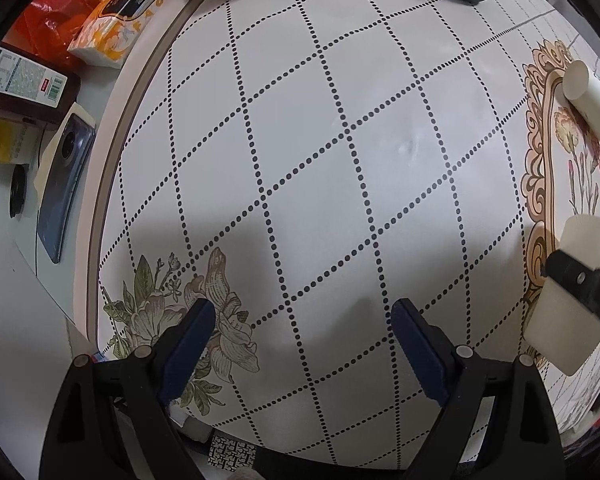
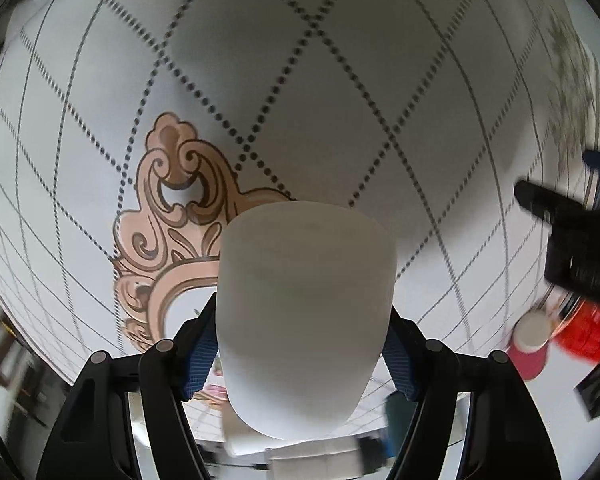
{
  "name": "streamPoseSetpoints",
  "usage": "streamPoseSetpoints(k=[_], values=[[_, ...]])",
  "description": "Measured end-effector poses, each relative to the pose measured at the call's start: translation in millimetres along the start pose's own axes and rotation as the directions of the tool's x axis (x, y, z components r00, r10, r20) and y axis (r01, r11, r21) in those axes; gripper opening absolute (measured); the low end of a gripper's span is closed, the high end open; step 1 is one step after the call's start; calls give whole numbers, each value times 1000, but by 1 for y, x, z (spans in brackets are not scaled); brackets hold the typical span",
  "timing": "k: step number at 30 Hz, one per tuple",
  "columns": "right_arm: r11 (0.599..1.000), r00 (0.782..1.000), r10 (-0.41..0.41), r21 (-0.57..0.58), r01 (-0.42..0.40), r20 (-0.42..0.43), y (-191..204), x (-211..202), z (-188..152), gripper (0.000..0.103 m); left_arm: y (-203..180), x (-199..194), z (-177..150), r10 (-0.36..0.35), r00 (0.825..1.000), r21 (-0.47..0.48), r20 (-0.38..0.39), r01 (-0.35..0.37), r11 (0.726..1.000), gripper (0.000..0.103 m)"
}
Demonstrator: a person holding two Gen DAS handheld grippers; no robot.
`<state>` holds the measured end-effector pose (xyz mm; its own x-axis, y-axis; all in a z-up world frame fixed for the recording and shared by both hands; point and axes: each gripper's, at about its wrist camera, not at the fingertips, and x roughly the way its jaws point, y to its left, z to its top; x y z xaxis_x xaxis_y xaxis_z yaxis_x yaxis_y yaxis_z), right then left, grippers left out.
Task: Flip cup upside down
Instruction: 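Rotate the held white cup with the right tool until its rim faces down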
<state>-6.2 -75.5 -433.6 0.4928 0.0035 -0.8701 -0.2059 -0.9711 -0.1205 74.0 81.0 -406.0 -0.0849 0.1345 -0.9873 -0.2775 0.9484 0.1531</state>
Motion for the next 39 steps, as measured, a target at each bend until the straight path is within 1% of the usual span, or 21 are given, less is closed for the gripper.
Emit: streamPoseSetpoints(k=[2,4,5,7,9,12,14,15,16,18,21,22,23,27,29,30,31,33,34,37,39], values=[[995,999,53,88,-53,6,-9,-2,-2,73,-1,-2,2,2,1000,6,3,-2,1000,90],[974,993,120,189,-122,24,-18,-2,-7,73,-1,-1,-1,5,1000,11,8,-5,1000,90],[956,987,156,246,-161,39,-22,-1,-10,73,-4,-5,2,6,1000,13,10,-6,1000,90],[895,968,237,370,-249,78,-30,2,-17,73,-7,-7,4,8,1000,21,14,-8,1000,90],[840,953,283,451,-300,106,-34,5,-22,74,-11,-9,6,11,1000,30,19,-11,999,90],[721,919,359,577,-384,163,-37,12,-33,74,-18,-14,9,13,1000,47,26,-14,999,90],[624,889,406,647,-438,211,-37,16,-41,74,-23,-17,10,14,999,57,29,-16,998,90],[583,878,421,672,-455,229,-37,18,-44,74,-25,-17,10,14,999,63,30,-16,998,90],[517,856,445,705,-485,263,-36,21,-48,74,-30,-20,13,1,1000,66,19,-3,998,90],[420,823,471,740,-525,316,-34,24,-53,74,-35,-22,13,2,1000,77,20,-3,997,90],[249,767,497,781,-573,405,-25,34,-68,74,-42,-25,15,2,1000,92,22,-4,996,90],[168,742,503,792,-587,443,-22,37,-73,74,-46,-26,16,2,1000,96,23,-4,995,90],[118,726,504,795,-595,468,-19,39,-75,74,-48,-27,15,1,1000,99,23,-4,995,90],[-124,648,489,782,-611,584,-9,53,-90,74,-54,-27,18,2,1000,106,22,-4,994,90],[-262,602,464,750,-608,650,-2,60,-102,74,-62,-27,17,4,1000,108,24,-7,994,90],[-316,583,449,730,-605,677,1,62,-104,74,-65,-29,17,4,1000,109,24,-7,994,90],[-384,557,423,698,-604,715,5,63,-108,74,-66,-28,17,5,1000,109,23,-7,994,90],[-470,531,388,657,-589,753,12,72,-123,74,-69,-28,16,4,1000,109,24,-7,994,90],[-515,519,364,631,-580,773,14,74,-126,74,-57,-28,18,3,1000,110,25,-6,994,90],[-617,503,303,569,-544,809,24,79,-136,74,-55,-28,17,2,1000,115,26,-5,993,90],[-661,498,280,541,-520,821,23,83,-146,74,-57,-30,17,3,1000,121,29,-6,993,90]])
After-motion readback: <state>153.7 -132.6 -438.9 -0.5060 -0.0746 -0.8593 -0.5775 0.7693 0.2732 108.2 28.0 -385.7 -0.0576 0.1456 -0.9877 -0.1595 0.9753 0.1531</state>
